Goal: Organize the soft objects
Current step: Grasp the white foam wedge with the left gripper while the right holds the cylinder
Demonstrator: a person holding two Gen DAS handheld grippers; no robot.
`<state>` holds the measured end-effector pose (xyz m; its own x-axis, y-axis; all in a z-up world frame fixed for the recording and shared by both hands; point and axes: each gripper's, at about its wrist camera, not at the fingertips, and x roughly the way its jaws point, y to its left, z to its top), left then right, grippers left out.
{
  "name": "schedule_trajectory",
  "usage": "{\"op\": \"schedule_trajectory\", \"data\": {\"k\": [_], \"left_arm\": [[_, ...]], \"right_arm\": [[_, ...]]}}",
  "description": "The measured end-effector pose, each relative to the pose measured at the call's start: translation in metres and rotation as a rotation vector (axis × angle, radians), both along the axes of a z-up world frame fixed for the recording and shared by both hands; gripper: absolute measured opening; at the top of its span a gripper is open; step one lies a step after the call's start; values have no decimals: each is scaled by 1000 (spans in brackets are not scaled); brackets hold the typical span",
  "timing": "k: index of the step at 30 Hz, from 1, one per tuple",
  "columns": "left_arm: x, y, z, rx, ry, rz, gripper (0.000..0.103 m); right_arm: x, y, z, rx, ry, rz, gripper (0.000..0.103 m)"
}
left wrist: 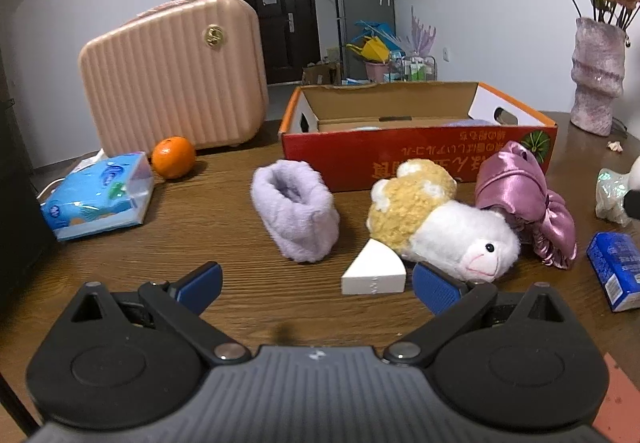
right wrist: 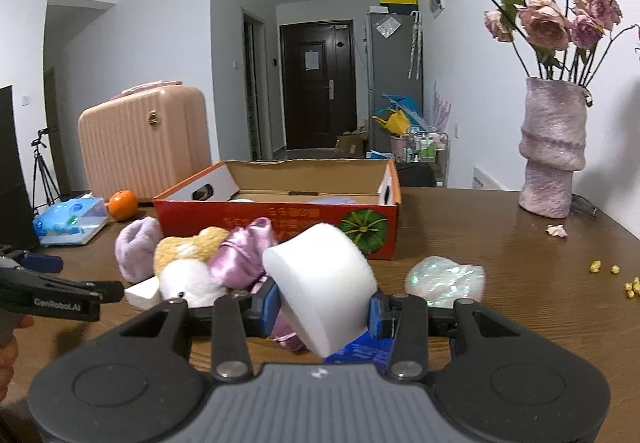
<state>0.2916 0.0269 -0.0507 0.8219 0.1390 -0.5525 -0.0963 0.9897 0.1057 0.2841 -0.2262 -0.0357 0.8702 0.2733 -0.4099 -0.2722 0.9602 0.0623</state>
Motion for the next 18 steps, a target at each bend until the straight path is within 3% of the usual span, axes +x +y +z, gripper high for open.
{"op": "schedule_trajectory", "data": {"k": [12, 18], "left_arm": [[28, -12, -16, 41, 15, -37, 103], [41, -13, -25, 25, 60, -79, 80]], "right_arm": [[18, -16, -14, -2, 17, -60, 41], [22, -12, -22, -19, 26, -60, 41]]}}
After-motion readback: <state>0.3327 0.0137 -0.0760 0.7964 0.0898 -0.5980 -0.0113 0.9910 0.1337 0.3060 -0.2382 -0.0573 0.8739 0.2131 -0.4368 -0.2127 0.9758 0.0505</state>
